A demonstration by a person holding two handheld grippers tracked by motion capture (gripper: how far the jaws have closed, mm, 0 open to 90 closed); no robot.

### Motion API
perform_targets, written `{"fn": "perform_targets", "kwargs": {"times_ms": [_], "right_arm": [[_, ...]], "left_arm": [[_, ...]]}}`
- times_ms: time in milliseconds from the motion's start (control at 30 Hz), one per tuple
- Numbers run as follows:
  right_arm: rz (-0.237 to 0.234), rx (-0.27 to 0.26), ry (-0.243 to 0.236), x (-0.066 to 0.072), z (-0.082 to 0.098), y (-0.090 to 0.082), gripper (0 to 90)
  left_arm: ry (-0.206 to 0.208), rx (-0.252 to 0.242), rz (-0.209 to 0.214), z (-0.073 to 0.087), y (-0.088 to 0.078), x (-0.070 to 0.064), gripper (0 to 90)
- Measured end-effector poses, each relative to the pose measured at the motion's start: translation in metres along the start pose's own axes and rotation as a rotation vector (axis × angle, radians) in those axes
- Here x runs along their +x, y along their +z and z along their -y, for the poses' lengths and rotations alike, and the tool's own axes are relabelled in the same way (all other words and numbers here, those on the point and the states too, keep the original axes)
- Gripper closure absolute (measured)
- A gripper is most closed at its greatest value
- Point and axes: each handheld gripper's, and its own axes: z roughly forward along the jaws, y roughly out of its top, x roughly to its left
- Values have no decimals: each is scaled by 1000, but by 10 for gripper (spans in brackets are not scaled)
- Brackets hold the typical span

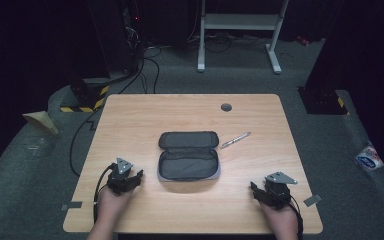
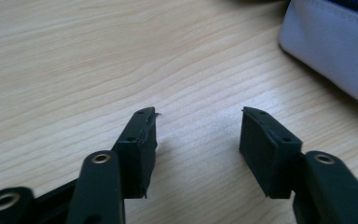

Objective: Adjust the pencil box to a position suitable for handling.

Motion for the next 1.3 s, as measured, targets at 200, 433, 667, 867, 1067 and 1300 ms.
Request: {"fn": "perform_targets", "kwargs": {"times_ms": [200,433,667,867,1067,1300], "right_arm": [[-20,-9,19,13,-15,1,341],[24,-27,38,26,-58,21,334],[37,-24,57,32,-94,52,362],[54,-20,79,31,-111,77,358],[67,29,115,27,-119,99,345],[85,43,135,26,-129,114,320]], "left_arm": [[-57,0,35,1,3,6,361],[-50,1,30,1,3,5,331],[-39,4,38,1,3,5,330],[-36,0,45,1,3,3,333],[-30,1,52,1,3,3,335],[-23,-2,58,1,3,2,336]]}}
